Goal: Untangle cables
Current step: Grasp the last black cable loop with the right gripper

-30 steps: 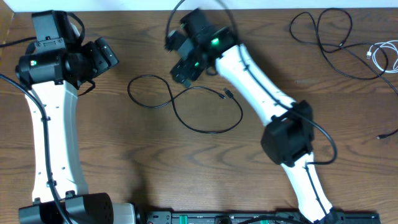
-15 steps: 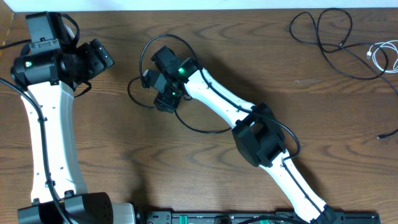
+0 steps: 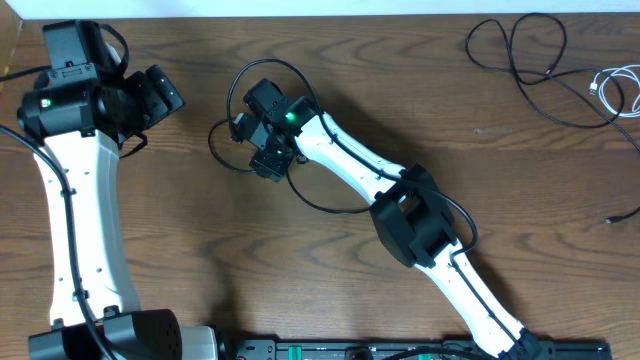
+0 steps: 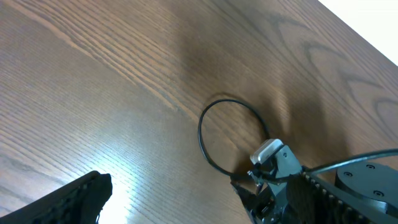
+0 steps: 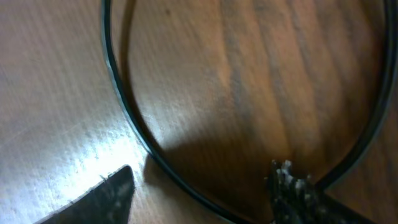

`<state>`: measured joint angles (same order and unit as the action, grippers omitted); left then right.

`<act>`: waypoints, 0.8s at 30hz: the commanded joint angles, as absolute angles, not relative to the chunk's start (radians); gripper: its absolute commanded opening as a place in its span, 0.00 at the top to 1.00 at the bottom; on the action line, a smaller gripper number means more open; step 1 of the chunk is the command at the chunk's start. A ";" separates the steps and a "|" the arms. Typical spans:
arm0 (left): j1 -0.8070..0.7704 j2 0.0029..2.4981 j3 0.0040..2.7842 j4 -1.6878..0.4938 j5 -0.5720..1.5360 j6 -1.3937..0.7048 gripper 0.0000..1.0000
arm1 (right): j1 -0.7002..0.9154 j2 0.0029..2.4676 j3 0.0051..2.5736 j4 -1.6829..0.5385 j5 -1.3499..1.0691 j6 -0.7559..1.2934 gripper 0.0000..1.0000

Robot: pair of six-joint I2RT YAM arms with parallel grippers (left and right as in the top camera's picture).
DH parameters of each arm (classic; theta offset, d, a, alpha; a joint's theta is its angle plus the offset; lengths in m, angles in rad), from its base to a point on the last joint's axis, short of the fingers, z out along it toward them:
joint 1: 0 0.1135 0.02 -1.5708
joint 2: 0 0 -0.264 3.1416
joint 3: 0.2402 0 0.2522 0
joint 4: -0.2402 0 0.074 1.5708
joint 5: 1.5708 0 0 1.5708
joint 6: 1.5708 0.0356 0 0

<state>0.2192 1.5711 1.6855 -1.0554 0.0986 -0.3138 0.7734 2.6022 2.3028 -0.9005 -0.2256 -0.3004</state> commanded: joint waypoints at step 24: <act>0.222 1.581 1.687 -1.062 0.093 -0.304 0.04 | 0.760 2.555 2.228 -0.960 -0.101 -0.260 0.23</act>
<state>0.2192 1.5711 1.6855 -1.0557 0.0986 -0.3138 0.7597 2.5519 2.2471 -0.9569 -0.0929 -0.2756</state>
